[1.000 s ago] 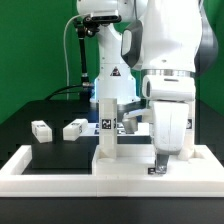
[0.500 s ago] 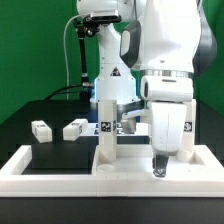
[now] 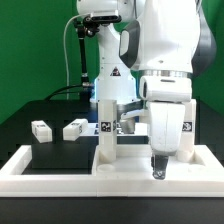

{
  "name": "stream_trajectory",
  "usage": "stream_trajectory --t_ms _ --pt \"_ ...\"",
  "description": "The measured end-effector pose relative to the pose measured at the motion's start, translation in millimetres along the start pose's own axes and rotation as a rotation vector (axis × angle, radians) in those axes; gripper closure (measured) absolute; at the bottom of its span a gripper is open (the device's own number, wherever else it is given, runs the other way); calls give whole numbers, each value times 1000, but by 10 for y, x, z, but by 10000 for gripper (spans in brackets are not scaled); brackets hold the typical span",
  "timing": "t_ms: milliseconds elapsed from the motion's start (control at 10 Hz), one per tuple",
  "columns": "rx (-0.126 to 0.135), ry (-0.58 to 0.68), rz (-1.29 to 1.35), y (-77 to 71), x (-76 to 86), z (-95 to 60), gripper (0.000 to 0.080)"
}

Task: Assemble desk

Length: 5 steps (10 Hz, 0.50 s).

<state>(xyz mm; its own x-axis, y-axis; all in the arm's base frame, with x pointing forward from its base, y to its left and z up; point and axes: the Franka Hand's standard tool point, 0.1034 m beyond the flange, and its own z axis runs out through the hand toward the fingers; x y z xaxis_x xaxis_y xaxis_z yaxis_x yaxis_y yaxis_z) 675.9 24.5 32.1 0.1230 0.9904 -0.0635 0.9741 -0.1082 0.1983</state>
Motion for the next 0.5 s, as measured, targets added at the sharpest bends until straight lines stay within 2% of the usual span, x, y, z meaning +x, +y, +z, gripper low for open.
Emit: stream_trajectory --t_ms 400,500 --pt "-1 0 3 7 -9 -9 150" --pt "-8 2 24 13 -27 -179 150"
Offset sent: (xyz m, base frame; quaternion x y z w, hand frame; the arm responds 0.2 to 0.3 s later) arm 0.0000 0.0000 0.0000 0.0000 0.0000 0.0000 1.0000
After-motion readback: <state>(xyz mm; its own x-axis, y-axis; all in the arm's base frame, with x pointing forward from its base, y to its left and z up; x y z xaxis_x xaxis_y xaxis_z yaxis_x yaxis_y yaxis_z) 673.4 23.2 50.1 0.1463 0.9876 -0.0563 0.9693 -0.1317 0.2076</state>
